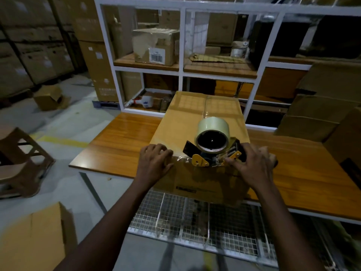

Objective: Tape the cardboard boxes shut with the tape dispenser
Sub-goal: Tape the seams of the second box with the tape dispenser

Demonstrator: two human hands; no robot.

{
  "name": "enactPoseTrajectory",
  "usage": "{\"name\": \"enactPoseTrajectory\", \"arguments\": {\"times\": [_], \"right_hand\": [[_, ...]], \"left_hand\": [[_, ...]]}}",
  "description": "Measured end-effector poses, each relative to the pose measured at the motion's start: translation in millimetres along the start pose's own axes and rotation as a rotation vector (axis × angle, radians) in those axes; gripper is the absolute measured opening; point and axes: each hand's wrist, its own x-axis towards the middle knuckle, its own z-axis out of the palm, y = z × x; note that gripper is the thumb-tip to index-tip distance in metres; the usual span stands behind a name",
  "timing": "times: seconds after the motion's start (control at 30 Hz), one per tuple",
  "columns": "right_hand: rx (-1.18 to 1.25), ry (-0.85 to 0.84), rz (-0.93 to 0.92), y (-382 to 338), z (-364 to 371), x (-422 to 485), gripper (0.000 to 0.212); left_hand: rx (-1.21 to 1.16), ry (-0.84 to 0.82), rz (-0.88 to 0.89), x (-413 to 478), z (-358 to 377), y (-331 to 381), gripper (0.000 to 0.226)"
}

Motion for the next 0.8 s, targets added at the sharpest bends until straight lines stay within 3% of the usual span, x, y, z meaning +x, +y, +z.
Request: {"name": "enactPoseTrajectory", "arguments": {"times": [0.23,0.47,0.67,0.73,0.8], "right_hand": [[0.125,-0.036,0.027,21,8,-10,0.072],[0.16,0.02,0.071,96,-20,-23,0.06],[0.147,-0.004,0.045,114,-23,-21,0.059],[0.166,-0.008,0.043,113,-24,-18,0.058],[0.183,-0.023,0.048,113,-23,-17,0.057]], "left_hand": [[0.098,0.001,-0.139,-5,4,7,0.039],[0.153,-0.019,-0.216,-5,4,13,0.036],[0.088,-0.012,-0.362,-4,1,41,0.04],[0.047,-0.008,-0.323,2,2,63,0.044],[0.019,-0.06,-0.174,11,8,93,0.052]]}}
